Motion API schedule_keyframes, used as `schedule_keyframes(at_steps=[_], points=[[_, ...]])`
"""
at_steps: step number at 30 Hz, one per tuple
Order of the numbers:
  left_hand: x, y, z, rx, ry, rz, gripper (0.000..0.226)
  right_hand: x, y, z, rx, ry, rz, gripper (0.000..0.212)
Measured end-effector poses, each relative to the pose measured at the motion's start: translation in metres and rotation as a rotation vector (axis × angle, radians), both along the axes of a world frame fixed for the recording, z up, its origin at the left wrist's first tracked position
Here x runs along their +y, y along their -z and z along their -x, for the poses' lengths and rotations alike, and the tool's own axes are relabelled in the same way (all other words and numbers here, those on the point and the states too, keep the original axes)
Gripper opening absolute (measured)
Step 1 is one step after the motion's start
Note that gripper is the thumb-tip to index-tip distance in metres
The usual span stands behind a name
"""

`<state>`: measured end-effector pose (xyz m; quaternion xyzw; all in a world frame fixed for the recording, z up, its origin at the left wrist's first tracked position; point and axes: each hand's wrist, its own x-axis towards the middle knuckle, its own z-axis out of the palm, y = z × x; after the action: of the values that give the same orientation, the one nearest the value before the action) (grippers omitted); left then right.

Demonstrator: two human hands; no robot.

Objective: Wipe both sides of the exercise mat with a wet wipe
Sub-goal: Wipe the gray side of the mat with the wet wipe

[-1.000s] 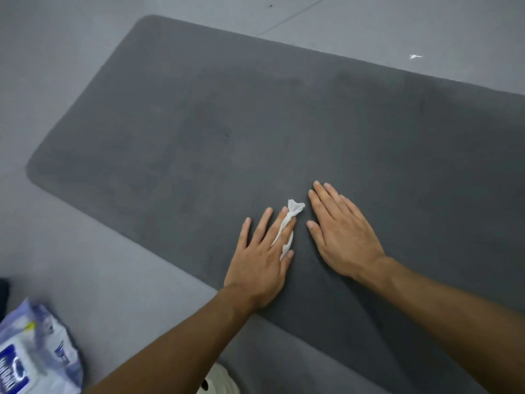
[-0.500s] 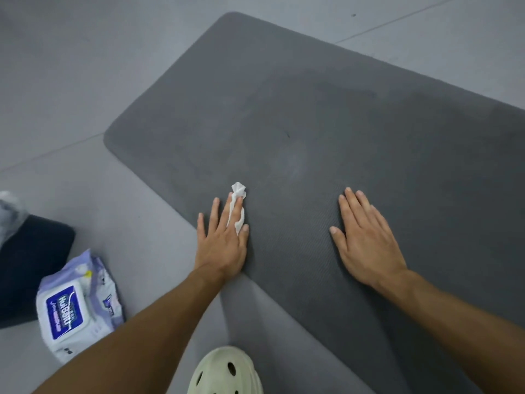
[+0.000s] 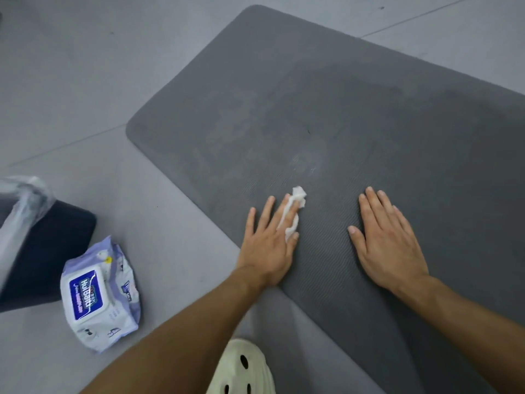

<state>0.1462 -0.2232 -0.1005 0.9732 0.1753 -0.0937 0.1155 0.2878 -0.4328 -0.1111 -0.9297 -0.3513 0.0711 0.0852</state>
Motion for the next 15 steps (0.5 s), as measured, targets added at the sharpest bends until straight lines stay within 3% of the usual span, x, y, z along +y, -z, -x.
schedule_keyframes(at_steps=[7,15], points=[[0.072,-0.001,0.012,0.021,-0.468,-0.021,0.063,0.0,0.004,0.001,-0.067,-0.001,0.005,0.068],[0.029,-0.002,0.007,-0.034,-0.285,0.024,0.068,0.0,0.005,0.003,-0.097,-0.005,0.034,0.068]])
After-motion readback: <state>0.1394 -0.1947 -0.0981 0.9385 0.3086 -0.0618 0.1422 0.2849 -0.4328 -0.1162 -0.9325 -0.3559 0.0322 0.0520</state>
